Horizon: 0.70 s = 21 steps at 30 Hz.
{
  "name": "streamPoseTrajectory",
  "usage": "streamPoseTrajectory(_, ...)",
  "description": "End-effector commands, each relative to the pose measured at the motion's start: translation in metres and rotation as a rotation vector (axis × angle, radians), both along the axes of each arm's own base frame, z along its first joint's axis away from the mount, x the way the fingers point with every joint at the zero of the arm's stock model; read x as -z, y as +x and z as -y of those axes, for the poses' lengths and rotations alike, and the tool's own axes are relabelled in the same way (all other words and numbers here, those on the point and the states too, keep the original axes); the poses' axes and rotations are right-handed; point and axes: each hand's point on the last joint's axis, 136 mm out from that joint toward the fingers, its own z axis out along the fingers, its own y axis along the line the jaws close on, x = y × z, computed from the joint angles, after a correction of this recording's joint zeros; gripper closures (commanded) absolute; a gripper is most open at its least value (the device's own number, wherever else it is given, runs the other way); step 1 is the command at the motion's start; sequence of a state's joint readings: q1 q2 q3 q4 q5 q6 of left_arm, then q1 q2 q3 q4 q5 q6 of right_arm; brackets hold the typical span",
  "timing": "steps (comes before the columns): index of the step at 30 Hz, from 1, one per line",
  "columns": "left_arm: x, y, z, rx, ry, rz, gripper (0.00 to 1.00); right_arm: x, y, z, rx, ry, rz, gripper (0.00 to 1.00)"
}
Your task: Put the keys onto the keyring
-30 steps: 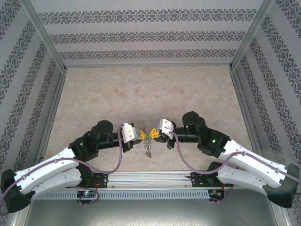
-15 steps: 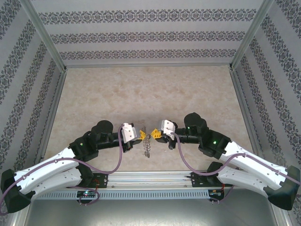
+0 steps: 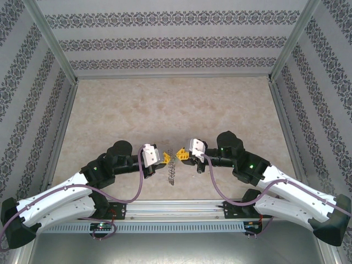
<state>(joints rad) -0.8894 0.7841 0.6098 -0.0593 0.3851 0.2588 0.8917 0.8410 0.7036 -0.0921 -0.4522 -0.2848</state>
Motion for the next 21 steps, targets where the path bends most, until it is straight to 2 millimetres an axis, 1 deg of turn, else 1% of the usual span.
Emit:
streamPoseTrajectory(1,-0.0196,-0.0053,0.0049,0.031,-0.068,0.051,1.0,-0.002,-0.0041,-0.0031,-0.035,0.025,-0.015,1.0)
streamPoseTrajectory(10,-0.0204,-0.0054,0.0049,0.032,-0.071,0.053,1.0,-0.001,-0.0093,-0.0044,-0.065,0.024,-0.029,1.0)
streamPoseTrajectory(21,-0.0202,-0.0061,0.0044,0.033,-0.072,0.052,1.0,-0.0015,0.0001,-0.0021,-0.013,0.026,-0.007,1.0)
